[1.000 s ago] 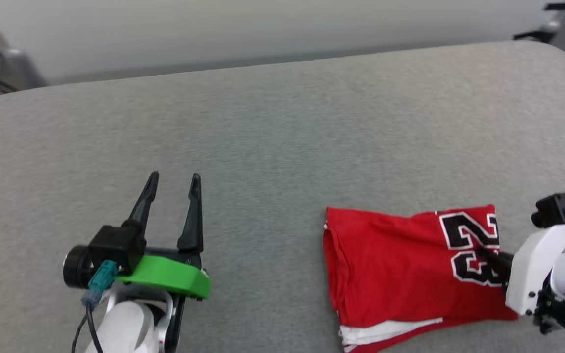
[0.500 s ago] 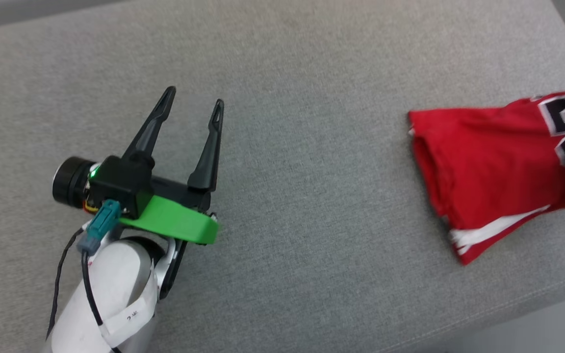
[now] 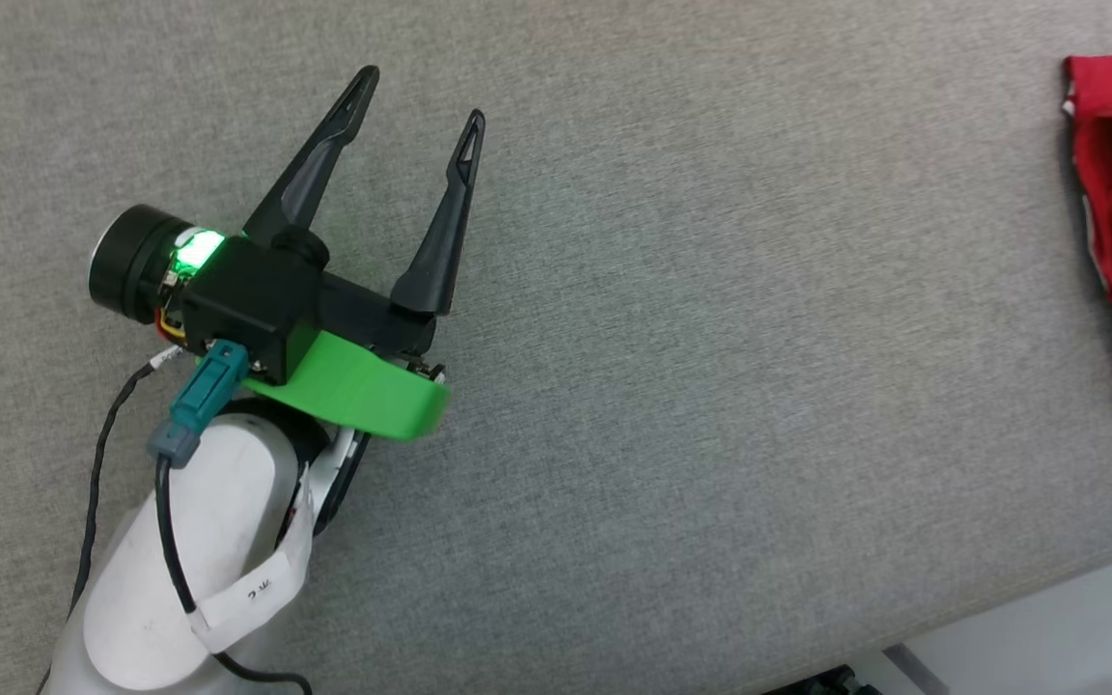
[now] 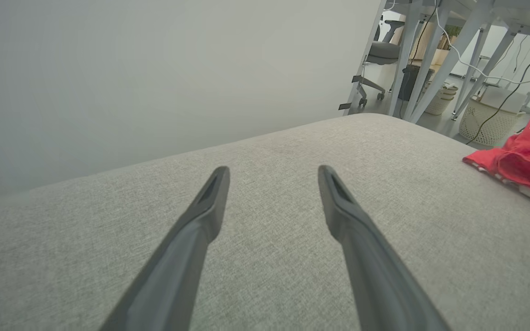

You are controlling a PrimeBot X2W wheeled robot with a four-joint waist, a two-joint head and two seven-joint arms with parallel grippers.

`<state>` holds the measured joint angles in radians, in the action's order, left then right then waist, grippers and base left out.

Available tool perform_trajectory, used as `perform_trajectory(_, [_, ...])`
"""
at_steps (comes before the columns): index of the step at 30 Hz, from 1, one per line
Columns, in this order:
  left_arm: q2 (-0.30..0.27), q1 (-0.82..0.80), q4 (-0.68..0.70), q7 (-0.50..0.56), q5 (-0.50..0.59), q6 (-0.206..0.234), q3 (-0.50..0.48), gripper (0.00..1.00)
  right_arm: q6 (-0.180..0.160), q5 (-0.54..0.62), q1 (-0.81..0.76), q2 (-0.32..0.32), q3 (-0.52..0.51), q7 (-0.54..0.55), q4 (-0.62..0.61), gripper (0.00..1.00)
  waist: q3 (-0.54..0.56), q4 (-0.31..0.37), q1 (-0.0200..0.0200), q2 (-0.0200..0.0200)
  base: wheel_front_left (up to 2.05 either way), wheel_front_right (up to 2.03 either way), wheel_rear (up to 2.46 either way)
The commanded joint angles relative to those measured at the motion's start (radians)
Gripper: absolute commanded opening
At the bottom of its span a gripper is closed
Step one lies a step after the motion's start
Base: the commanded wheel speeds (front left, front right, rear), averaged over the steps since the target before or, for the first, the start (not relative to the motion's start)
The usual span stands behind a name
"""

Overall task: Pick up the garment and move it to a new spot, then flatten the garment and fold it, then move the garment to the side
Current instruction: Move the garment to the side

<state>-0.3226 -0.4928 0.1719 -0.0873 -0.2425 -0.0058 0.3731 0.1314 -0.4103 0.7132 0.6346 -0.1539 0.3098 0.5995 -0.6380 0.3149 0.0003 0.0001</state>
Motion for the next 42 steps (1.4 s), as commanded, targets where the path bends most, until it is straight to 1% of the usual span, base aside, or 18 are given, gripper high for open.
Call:
perform_trajectory(1, [-0.008,-0.024,0.003,0.001,0.008,-0.008,0.0,1.0,-0.001,0.018,0.019,-0.018,-0.005,-0.034,0.031,0.0,-0.045,-0.024,-0.0003,-0.0001,0.0,0.0,0.0])
perform_trajectory(3, [-0.009,-0.032,0.003,0.001,0.009,-0.01,0.003,1.0,-0.001,0.038,0.033,-0.033,-0.017,-0.093,0.072,0.0,-0.051,-0.029,-0.0003,-0.0001,0.0,0.0,0.0])
perform_trajectory(4, [-0.009,-0.035,0.002,0.001,0.01,-0.01,0.004,1.0,-0.001,0.051,0.037,-0.038,-0.022,-0.117,0.093,0.12,-0.053,-0.031,-0.0003,-0.0001,0.0,0.0,0.0])
perform_trajectory(6, [-0.008,-0.039,-0.001,-0.001,0.01,-0.009,0.007,1.0,-0.001,0.077,0.051,-0.047,-0.045,-0.172,0.137,1.0,-0.055,-0.035,-0.0003,-0.0001,0.0,0.0,0.0])
perform_trajectory(10, [-0.002,-0.039,-0.018,-0.008,0.007,-0.008,0.014,1.0,-0.001,0.152,0.076,-0.046,-0.121,-0.315,0.202,1.0,-0.041,-0.051,-0.0003,-0.0001,0.0,0.0,0.0])
perform_trajectory(11, [0.0,-0.036,-0.024,-0.012,0.004,-0.006,0.015,1.0,-0.001,0.182,0.081,-0.043,-0.146,-0.359,0.216,1.0,-0.032,-0.055,-0.0003,-0.0001,0.0,0.0,0.0])
perform_trajectory(12, [0.005,-0.026,-0.033,-0.019,0.0,-0.003,0.019,1.0,-0.001,0.224,0.089,-0.049,-0.183,-0.43,0.234,1.0,-0.011,-0.062,-0.0003,-0.0001,0.0,0.0,0.0])
perform_trajectory(14, [0.01,-0.011,-0.044,-0.027,-0.006,0.002,0.021,1.0,-0.001,0.262,0.089,-0.057,-0.207,-0.492,0.245,1.0,0.015,-0.068,-0.0003,-0.0001,0.0,0.0,0.0])
perform_trajectory(18, [0.023,0.027,-0.074,-0.049,-0.019,0.015,0.025,1.0,-0.001,0.273,0.076,-0.071,-0.213,-0.55,0.24,1.0,0.085,-0.087,-0.0003,-0.0001,0.0,0.0,0.0])
perform_trajectory(23, [0.043,0.077,-0.119,-0.09,-0.052,0.034,0.01,1.0,-0.001,0.242,0.006,-0.091,-0.177,-0.569,0.179,1.0,0.18,-0.117,-0.0003,-0.0001,0.0,0.0,0.0])
perform_trajectory(28, [0.054,0.138,-0.163,-0.121,-0.083,0.062,-0.018,1.0,-0.001,0.199,-0.117,-0.143,-0.131,-0.571,0.057,1.0,0.278,-0.149,-0.0003,-0.0001,0.0,0.0,0.0])
perform_trajectory(32, [0.059,0.196,-0.194,-0.138,-0.107,0.085,-0.044,1.0,-0.001,0.186,-0.23,-0.215,-0.104,-0.571,-0.042,1.0,0.344,-0.176,-0.0003,-0.0001,0.0,0.0,0.0])
perform_trajectory(37, [0.066,0.257,-0.223,-0.151,-0.13,0.109,-0.069,1.0,-0.001,0.195,-0.372,-0.32,-0.062,-0.569,-0.158,1.0,0.41,-0.224,-0.0003,-0.0001,0.0,0.0,0.0])
perform_trajectory(42, [0.071,0.3,-0.254,-0.159,-0.147,0.121,-0.087,1.0,-0.001,0.199,-0.489,-0.416,-0.012,-0.536,-0.278,1.0,0.467,-0.273,-0.0003,-0.0001,0.0,0.0,0.0])
